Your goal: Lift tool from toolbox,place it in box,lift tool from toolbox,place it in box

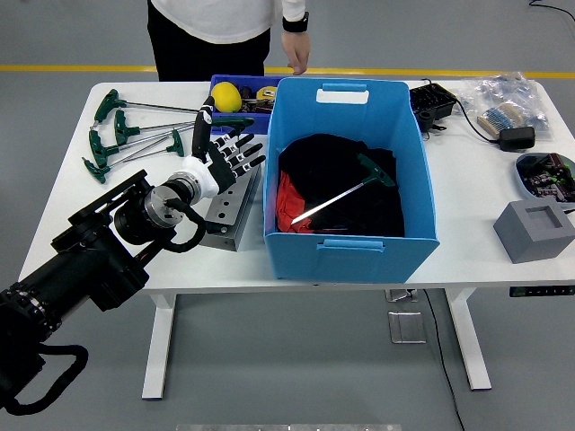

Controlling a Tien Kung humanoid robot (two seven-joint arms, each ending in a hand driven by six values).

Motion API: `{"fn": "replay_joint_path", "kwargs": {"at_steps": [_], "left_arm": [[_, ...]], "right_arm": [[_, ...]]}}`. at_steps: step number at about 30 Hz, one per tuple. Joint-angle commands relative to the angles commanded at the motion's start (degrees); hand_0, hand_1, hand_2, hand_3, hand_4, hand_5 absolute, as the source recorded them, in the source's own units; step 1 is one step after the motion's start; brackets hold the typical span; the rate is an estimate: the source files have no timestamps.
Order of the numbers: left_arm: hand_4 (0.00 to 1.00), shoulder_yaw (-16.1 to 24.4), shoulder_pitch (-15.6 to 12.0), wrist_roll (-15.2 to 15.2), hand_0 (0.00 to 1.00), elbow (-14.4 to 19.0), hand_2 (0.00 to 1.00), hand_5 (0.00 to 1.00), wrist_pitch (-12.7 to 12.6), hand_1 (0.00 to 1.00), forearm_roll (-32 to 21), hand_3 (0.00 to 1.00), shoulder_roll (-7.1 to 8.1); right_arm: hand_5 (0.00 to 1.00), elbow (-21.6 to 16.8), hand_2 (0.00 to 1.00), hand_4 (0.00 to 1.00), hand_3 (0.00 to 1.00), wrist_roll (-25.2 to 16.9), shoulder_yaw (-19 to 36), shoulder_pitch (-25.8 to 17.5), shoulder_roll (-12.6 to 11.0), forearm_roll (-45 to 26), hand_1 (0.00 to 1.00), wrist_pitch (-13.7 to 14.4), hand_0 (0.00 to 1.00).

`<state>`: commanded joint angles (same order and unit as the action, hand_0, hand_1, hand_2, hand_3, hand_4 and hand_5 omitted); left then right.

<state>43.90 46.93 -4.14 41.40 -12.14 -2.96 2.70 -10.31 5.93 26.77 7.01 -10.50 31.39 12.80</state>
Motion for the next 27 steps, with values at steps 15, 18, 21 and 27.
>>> {"fn": "replay_joint_path", "kwargs": {"at_steps": [15,18,21,27], "left_arm": [[0.914,3.04,-0.07,-0.69,0.633,4.39,0.870,0.998,-0.50,0.727,1.14,0.845,1.97],[0.914,3.90,-0.16,-0.86,0.633,5.79,0.870,0.998,-0.81,0.727,1.52,0.845,2.47],[0.910,4.55,-0.19,-1.16,0.641,7.36,0.871,0.998,-1.18,0.730,1.88,0.848,3.07],[0.911,5.74,-0.17,-1.21,0.640,10.37,0.872,0.998,-1.76,0.731,2.70,0.849,3.85]], "right_arm": [[0.615,0.00,0.710,0.798,0.555,0.06,1.77,-0.42,0.21,0.92,0.615,0.06,0.651],[0.615,0.00,0.710,0.798,0.555,0.07,2.36,-0.56,0.25,1.29,0.615,0.05,0.651],[0.614,0.00,0.709,0.798,0.555,0.15,3.27,-0.83,0.36,1.90,0.616,0.07,0.651],[0.614,0.00,0.710,0.798,0.555,0.29,4.26,-1.10,0.46,2.82,0.615,0.04,0.650]]}}
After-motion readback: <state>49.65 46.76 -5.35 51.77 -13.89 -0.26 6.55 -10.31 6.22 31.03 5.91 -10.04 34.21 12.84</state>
